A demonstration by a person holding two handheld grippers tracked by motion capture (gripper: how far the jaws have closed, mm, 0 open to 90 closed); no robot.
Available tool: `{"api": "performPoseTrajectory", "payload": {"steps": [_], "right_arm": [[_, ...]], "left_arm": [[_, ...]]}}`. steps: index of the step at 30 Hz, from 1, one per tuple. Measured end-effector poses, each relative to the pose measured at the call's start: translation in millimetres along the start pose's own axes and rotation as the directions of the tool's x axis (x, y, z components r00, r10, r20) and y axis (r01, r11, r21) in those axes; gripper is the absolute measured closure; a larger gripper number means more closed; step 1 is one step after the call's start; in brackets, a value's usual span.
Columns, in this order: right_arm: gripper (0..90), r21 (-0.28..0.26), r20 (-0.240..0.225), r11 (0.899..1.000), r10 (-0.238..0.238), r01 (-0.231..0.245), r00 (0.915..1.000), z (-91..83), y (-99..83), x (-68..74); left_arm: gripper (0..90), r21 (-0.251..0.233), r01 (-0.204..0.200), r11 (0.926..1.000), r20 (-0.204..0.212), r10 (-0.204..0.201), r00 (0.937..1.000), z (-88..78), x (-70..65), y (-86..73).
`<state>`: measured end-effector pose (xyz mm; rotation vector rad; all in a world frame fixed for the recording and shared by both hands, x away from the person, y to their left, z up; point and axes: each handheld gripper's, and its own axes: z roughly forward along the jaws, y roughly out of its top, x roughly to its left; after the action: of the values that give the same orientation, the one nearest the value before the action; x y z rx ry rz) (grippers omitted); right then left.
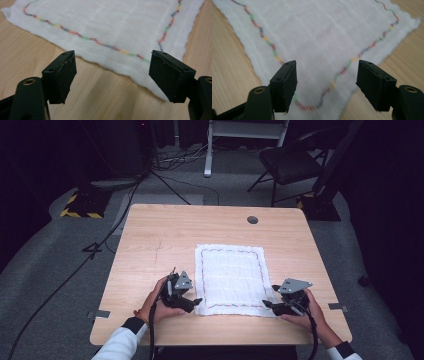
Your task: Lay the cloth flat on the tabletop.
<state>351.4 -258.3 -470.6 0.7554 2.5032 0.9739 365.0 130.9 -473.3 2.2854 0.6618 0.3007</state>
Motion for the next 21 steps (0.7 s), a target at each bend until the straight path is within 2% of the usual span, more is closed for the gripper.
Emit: {"api": "performPoseTrajectory", "payload": {"steps": [3, 6, 8, 12, 16, 18, 20, 21], "right_arm": [[34.3, -0.011, -0.022, 0.999, -0.050, 0.050, 0.9985, 11.5, 12.5, 13.0], [35.6, -0.024, -0.049, 0.996, -0.082, 0.081, 0.9954, 22.3, 23.9, 24.9], [36.0, -0.036, -0.066, 0.995, -0.098, 0.096, 0.9930, 30.1, 31.9, 32.5], [36.4, -0.066, -0.107, 0.989, -0.137, 0.131, 0.9848, 44.5, 49.6, 48.9], [37.4, -0.097, -0.146, 0.984, -0.161, 0.148, 0.9761, 56.0, 68.1, 63.3], [38.7, -0.111, -0.157, 0.980, -0.181, 0.165, 0.9709, 61.5, 77.2, 70.2], [40.2, -0.128, -0.182, 0.978, -0.188, 0.166, 0.9652, 66.9, 85.5, 77.1], [40.7, -0.128, -0.191, 0.977, -0.195, 0.172, 0.9621, 70.4, 89.1, 81.3]], "left_arm": [[21.8, -0.018, 0.021, 0.9996, -0.014, -0.022, 0.9997, 1.4, 9.0, 4.5], [21.0, -0.043, 0.002, 0.9991, -0.008, -0.002, 1.0000, 4.3, 18.5, 9.5], [18.8, -0.052, 0.010, 0.9986, 0.001, -0.010, 0.9999, 7.1, 26.8, 13.8], [18.4, -0.059, 0.027, 0.9979, -0.045, -0.030, 0.9985, 14.8, 43.9, 24.7], [18.9, -0.055, 0.053, 0.9971, -0.068, -0.057, 0.9960, 23.0, 61.8, 33.5], [18.4, -0.050, 0.066, 0.9966, -0.092, -0.070, 0.9933, 26.9, 69.1, 36.7], [18.4, -0.044, 0.081, 0.9958, -0.096, -0.085, 0.9918, 31.1, 76.3, 39.9], [18.3, -0.047, 0.081, 0.9956, -0.114, -0.086, 0.9897, 33.2, 79.8, 41.3]]}}
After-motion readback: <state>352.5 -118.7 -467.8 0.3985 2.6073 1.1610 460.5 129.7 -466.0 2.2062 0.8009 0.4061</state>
